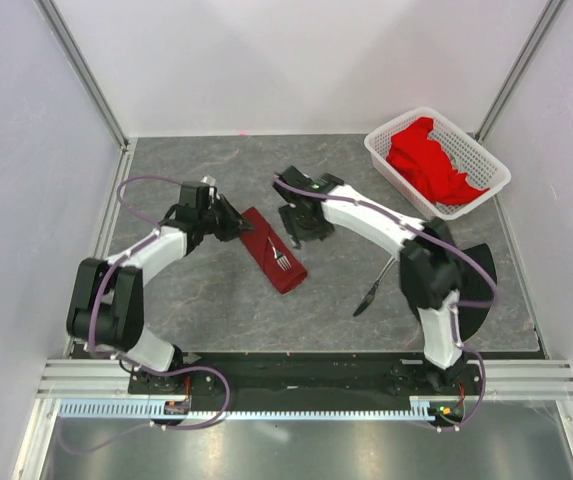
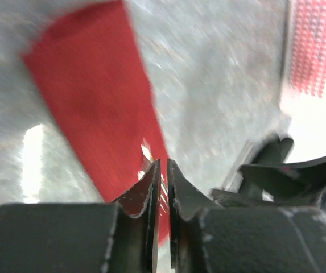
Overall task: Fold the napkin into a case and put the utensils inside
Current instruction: Insert the fork into the folded napkin, then pick up the knife from the center of the board.
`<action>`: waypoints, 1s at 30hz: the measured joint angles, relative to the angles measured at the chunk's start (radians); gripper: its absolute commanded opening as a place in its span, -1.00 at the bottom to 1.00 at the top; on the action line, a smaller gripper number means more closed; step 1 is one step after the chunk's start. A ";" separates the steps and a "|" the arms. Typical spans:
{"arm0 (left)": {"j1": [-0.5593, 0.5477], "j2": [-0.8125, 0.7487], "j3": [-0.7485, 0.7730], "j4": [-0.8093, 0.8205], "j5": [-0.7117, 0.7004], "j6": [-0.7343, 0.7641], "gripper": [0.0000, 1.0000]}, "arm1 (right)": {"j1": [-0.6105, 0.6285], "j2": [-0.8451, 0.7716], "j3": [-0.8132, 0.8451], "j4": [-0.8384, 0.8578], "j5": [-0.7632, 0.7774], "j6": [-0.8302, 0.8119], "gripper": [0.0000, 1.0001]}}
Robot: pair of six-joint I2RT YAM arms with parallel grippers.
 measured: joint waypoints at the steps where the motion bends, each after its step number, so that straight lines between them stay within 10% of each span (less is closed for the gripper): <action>1: -0.017 -0.029 -0.011 -0.004 0.006 0.000 -0.45 | -0.018 -0.075 -0.088 0.002 0.012 0.029 0.60; 10: -0.301 -0.230 -0.058 -0.028 0.010 0.000 -0.18 | -0.204 -0.510 -0.709 0.151 0.100 0.247 0.86; 30: -0.407 -0.416 -0.060 -0.187 -0.117 0.043 0.02 | -0.245 -0.442 -0.882 0.332 0.158 0.549 0.19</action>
